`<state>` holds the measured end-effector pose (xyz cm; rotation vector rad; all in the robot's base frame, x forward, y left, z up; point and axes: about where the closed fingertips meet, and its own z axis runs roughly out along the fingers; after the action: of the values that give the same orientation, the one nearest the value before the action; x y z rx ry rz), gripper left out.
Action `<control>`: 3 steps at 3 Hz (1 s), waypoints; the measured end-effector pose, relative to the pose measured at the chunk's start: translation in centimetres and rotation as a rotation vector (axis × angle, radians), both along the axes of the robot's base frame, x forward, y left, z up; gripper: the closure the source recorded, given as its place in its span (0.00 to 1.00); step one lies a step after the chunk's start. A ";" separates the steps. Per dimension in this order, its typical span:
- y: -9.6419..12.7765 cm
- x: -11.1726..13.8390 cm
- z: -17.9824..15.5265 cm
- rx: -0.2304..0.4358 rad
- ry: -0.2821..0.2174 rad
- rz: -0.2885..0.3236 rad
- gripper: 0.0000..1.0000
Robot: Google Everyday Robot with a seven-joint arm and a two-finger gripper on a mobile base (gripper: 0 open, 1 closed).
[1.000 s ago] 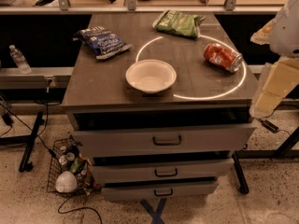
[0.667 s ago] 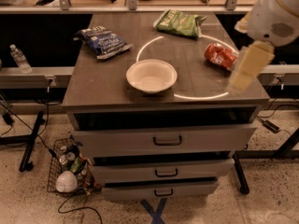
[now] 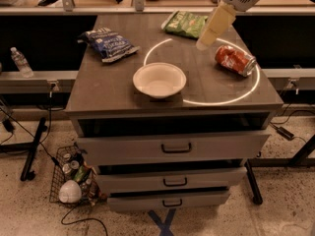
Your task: Move green jalapeno chip bag near blue chip bag
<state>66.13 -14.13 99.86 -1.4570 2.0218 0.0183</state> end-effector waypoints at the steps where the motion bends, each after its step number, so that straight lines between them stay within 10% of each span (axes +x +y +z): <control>1: 0.1 0.1 -0.2 0.005 0.003 -0.005 0.00; 3: 0.0 6.6 -3.0 0.230 0.009 -0.198 0.00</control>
Offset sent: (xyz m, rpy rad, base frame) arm 0.0522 0.0004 -0.0278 0.2288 0.0117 -0.2377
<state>72.75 -14.17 96.81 -1.1137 2.0858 0.1698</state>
